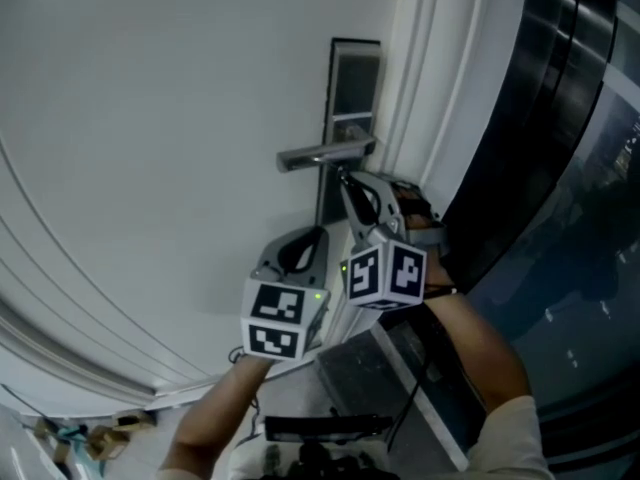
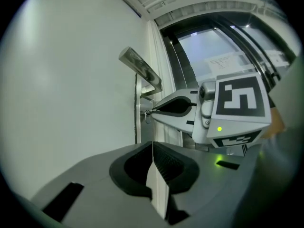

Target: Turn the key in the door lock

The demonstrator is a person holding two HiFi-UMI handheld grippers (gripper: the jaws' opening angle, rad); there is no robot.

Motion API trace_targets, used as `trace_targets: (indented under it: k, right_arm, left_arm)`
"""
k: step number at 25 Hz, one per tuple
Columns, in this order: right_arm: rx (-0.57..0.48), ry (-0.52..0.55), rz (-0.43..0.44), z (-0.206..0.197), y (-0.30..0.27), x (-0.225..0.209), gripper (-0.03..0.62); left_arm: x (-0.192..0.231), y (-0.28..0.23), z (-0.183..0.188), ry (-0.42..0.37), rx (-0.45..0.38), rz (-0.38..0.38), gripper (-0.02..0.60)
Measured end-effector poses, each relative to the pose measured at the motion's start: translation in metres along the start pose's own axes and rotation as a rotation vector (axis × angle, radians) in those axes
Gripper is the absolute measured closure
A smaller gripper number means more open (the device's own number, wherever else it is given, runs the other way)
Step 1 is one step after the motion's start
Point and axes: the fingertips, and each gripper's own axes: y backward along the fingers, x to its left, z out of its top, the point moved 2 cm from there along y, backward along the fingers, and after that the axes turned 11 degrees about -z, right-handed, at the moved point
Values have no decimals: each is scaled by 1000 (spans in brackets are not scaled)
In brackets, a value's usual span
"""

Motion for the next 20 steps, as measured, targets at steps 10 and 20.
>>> trace_targets:
  k: [10, 20]
  right_arm:
    - [110, -1006, 164, -9, -5, -19, 572]
    - [119, -1791, 284, -22, -6, -22, 560]
  left_arm:
    - [-1, 6, -4, 37, -4, -37, 563]
    - [-7, 11, -6, 47, -9, -41, 563]
